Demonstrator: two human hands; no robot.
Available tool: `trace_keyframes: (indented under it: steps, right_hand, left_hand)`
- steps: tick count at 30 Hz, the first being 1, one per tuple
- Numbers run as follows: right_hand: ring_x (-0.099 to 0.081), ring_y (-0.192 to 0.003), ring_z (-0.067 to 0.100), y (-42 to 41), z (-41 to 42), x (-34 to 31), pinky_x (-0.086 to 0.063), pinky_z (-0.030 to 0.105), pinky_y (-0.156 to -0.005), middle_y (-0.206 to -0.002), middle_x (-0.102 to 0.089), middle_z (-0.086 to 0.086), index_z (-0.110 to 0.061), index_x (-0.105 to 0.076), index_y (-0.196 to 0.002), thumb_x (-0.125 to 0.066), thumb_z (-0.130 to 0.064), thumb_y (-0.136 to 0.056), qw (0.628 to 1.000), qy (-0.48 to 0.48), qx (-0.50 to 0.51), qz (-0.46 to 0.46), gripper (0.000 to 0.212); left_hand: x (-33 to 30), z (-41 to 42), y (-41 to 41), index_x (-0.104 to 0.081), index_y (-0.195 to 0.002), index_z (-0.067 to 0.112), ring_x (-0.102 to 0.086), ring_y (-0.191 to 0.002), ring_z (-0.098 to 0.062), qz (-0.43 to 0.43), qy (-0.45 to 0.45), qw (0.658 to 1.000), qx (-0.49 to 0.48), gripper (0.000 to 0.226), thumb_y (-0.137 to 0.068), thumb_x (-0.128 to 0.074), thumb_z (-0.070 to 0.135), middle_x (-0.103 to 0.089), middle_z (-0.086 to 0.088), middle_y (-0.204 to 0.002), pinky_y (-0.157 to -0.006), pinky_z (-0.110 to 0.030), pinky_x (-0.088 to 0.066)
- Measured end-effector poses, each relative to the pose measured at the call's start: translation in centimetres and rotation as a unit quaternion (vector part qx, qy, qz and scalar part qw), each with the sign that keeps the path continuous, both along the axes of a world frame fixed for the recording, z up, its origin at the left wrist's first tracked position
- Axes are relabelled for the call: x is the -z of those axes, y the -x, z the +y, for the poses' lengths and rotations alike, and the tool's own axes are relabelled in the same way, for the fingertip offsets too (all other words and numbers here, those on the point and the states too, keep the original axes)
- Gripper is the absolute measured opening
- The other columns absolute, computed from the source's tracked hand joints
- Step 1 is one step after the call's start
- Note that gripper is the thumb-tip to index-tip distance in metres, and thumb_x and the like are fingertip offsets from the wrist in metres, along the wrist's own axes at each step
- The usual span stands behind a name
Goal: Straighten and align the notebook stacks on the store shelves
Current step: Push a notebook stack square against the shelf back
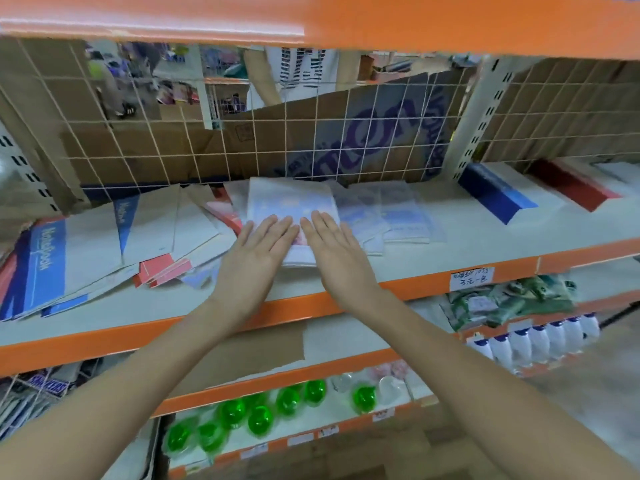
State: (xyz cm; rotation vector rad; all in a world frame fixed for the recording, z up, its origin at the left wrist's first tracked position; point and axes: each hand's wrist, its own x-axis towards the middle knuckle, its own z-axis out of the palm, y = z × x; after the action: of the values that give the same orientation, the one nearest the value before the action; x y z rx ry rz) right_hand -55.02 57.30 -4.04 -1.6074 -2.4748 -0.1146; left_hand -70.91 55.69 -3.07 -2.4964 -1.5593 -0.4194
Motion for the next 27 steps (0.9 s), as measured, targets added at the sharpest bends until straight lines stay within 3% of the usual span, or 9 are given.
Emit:
trace_keyframes:
  steps: [2,6,9,12,15,18,21,25,27]
  right_hand:
    - [0.007,-0.147,0.020,-2.8,0.1,-0.7,0.009,0.034,-0.116,-0.159,0.007,0.009,-0.011,0.003,-0.151,-0.033,0.010,-0.089,1.000,-0.024,0.018,0.010,0.075]
    - [0.008,-0.147,0.020,-10.4,-0.5,-1.3,0.010,0.034,-0.116,-0.159,0.008,0.009,-0.012,0.004,-0.151,-0.035,0.010,-0.088,0.997,-0.051,0.063,0.019,0.078]
    - [0.008,-0.147,0.020,-17.9,-1.5,-1.1,0.012,0.034,-0.115,-0.159,0.008,0.009,-0.012,0.005,-0.151,-0.038,0.007,-0.090,0.993,-0.060,0.100,0.016,0.077]
    - [0.007,-0.147,0.020,-27.0,-3.1,-0.4,0.011,0.035,-0.115,-0.159,0.007,0.010,-0.012,0.004,-0.151,-0.042,0.002,-0.091,0.987,-0.072,0.140,0.009,0.077]
    - [0.005,-0.147,0.020,-36.5,-4.9,-0.1,0.009,0.035,-0.116,-0.160,0.004,0.009,-0.012,0.001,-0.152,-0.033,0.002,-0.094,0.978,-0.086,0.187,0.002,0.069]
    - [0.005,-0.147,0.021,-44.9,-6.4,-0.8,0.006,0.036,-0.116,-0.160,0.004,0.010,-0.012,0.002,-0.152,-0.034,0.003,-0.093,0.972,-0.077,0.222,-0.021,0.070]
    - [0.005,-0.147,0.022,-51.6,-6.6,-1.8,0.005,0.038,-0.116,-0.159,0.003,0.011,-0.011,0.002,-0.151,-0.036,0.006,-0.091,0.967,-0.080,0.242,-0.028,0.073]
    - [0.007,-0.147,0.022,-57.9,-5.6,-2.0,0.007,0.038,-0.117,-0.159,0.006,0.010,-0.011,0.004,-0.151,-0.036,0.007,-0.091,0.960,-0.070,0.269,-0.023,0.075]
    - [0.007,-0.147,0.022,-61.0,-4.5,-1.5,0.008,0.038,-0.118,-0.159,0.006,0.010,-0.012,0.005,-0.151,-0.034,0.009,-0.091,0.956,-0.064,0.287,-0.020,0.074]
  left_hand:
    - [-0.6,0.6,-2.6,-0.027,-0.146,0.007,-0.017,-0.143,-0.030,-0.006,-0.006,1.000,0.009,0.060,-0.088,-0.010,0.002,-0.022,-0.011,-0.154,-0.117,-0.041,-0.006]
    - [-1.9,0.8,-10.1,-0.042,-0.138,0.001,-0.034,-0.135,-0.037,-0.009,-0.036,0.998,0.052,0.072,-0.077,-0.005,0.008,-0.039,-0.016,-0.145,-0.112,-0.050,-0.021]
    - [-2.4,0.4,-17.9,-0.059,-0.121,-0.006,-0.056,-0.113,-0.044,0.002,-0.078,0.992,0.097,0.068,-0.069,-0.016,0.001,-0.058,-0.021,-0.125,-0.092,-0.061,-0.041]
    - [-2.1,0.0,-26.8,-0.065,-0.112,-0.005,-0.063,-0.101,-0.041,0.022,-0.110,0.983,0.148,0.055,-0.070,-0.031,0.000,-0.065,-0.020,-0.115,-0.078,-0.060,-0.049]
    - [-1.7,-0.1,-36.4,-0.064,-0.114,-0.006,-0.061,-0.104,-0.043,0.014,-0.111,0.974,0.197,0.049,-0.065,-0.058,-0.008,-0.063,-0.022,-0.118,-0.081,-0.061,-0.049]
    - [-2.2,-0.6,-45.1,-0.067,-0.110,-0.003,-0.064,-0.100,-0.039,0.006,-0.115,0.968,0.223,0.044,-0.067,-0.056,-0.007,-0.066,-0.019,-0.113,-0.078,-0.058,-0.050]
    - [-3.1,-0.3,-51.9,-0.065,-0.112,-0.005,-0.062,-0.103,-0.042,-0.010,-0.086,0.967,0.240,0.054,-0.059,-0.070,-0.013,-0.064,-0.021,-0.116,-0.082,-0.061,-0.047]
    - [-3.4,1.3,-58.4,-0.067,-0.111,-0.002,-0.063,-0.103,-0.039,0.006,-0.112,0.959,0.259,0.042,-0.074,-0.047,-0.004,-0.065,-0.018,-0.115,-0.082,-0.058,-0.048]
    - [-3.1,2.9,-61.7,-0.059,-0.123,-0.001,-0.054,-0.118,-0.039,0.007,-0.076,0.961,0.267,0.046,-0.078,-0.051,-0.003,-0.057,-0.018,-0.129,-0.097,-0.056,-0.040]
